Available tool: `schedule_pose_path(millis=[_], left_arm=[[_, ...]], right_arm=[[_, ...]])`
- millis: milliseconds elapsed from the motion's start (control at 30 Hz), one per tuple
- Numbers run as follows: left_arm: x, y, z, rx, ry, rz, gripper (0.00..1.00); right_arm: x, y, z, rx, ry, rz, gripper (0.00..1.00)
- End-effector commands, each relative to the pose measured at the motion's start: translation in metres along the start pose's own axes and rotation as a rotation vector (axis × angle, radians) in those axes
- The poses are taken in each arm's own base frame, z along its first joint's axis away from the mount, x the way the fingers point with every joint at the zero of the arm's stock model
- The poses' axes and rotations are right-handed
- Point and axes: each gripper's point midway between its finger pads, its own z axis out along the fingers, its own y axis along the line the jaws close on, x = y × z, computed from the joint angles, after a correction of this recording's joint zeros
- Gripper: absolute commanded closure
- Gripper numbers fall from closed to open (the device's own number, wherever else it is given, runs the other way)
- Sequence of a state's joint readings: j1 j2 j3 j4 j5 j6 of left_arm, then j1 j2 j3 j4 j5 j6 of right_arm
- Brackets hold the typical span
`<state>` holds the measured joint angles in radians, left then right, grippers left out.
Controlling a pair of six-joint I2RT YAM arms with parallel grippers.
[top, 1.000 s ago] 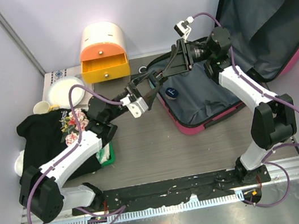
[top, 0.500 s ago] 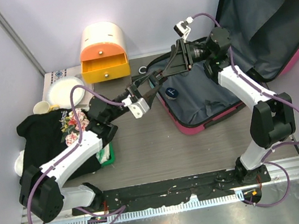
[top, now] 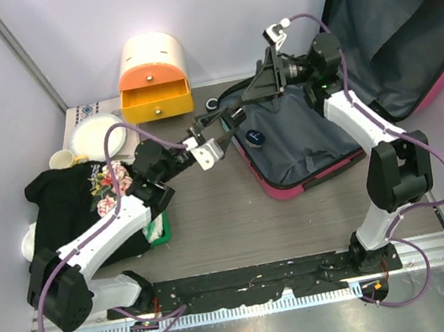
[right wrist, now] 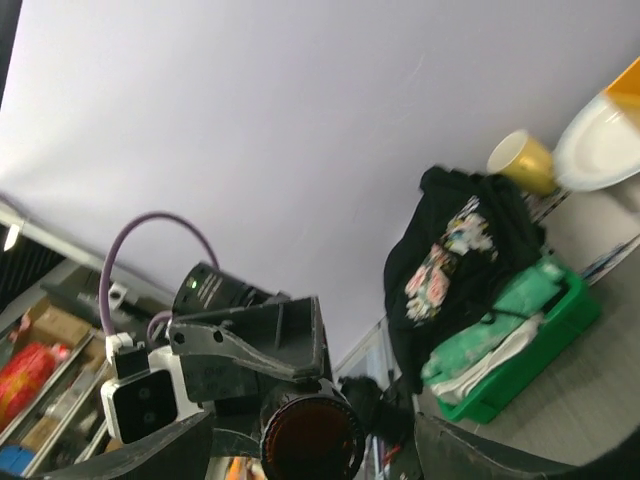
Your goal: Open, take out, and arrange the luggage
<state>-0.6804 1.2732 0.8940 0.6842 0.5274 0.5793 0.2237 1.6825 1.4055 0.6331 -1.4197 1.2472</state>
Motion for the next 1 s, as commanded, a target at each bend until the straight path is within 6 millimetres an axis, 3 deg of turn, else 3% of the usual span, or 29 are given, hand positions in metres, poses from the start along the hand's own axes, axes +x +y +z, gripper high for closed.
schedule_pose_path(millis=[0,67,100,167,200,233,267,300,333,367,400,433,533,833,967], left_arm=[[-0.002,0.028,-0.012,-0.102,0.119,-0.143,1.00],[0.015,0.043,-0.020,-0.182,0.272,-0.288,1.00],[0.028,0.047,-0.022,-0.218,0.336,-0.344,1.00],[0.042,0.068,-0.034,-0.319,0.447,-0.493,1.00],[0.056,0.070,-0.035,-0.341,0.501,-0.536,1.00],[0.069,0.079,-0.044,-0.383,0.554,-0.577,1.00],[0.069,0.090,-0.048,-0.437,0.592,-0.651,1.00],[0.092,0.091,-0.052,-0.475,0.661,-0.706,1.00],[0.105,0.102,-0.062,-0.518,0.704,-0.741,1.00],[0.103,0.110,-0.067,-0.554,0.731,-0.805,1.00],[0.125,0.109,-0.072,-0.581,0.787,-0.840,1.00],[0.128,0.127,-0.079,-0.632,0.790,-0.850,1.00],[0.160,0.141,-0.105,-0.760,0.874,-0.884,1.00],[0.206,0.181,-0.121,-0.900,0.886,-0.933,1.00],[0.234,0.186,-0.121,-0.917,0.899,-0.965,1.00]], right_arm=[[-0.063,-0.020,-0.045,0.163,-0.243,-0.080,0.14],[-0.086,-0.030,-0.073,0.269,-0.334,-0.117,0.14],[-0.088,-0.058,-0.087,0.405,-0.374,-0.097,0.14],[-0.096,-0.071,-0.103,0.561,-0.393,-0.154,0.14],[-0.088,-0.089,-0.114,0.667,-0.377,-0.157,0.14],[-0.087,-0.092,-0.116,0.689,-0.374,-0.158,0.14],[-0.084,-0.096,-0.117,0.697,-0.370,-0.147,0.14],[-0.082,-0.097,-0.115,0.691,-0.363,-0.140,0.14],[-0.080,-0.098,-0.115,0.688,-0.359,-0.131,0.14],[-0.076,-0.100,-0.115,0.690,-0.356,-0.123,0.14],[-0.075,-0.099,-0.115,0.685,-0.351,-0.126,0.14],[-0.074,-0.100,-0.115,0.686,-0.348,-0.129,0.14],[-0.072,-0.098,-0.114,0.676,-0.340,-0.127,0.14],[-0.066,-0.100,-0.114,0.683,-0.321,-0.127,0.14],[-0.062,-0.103,-0.115,0.688,-0.316,-0.119,0.14]])
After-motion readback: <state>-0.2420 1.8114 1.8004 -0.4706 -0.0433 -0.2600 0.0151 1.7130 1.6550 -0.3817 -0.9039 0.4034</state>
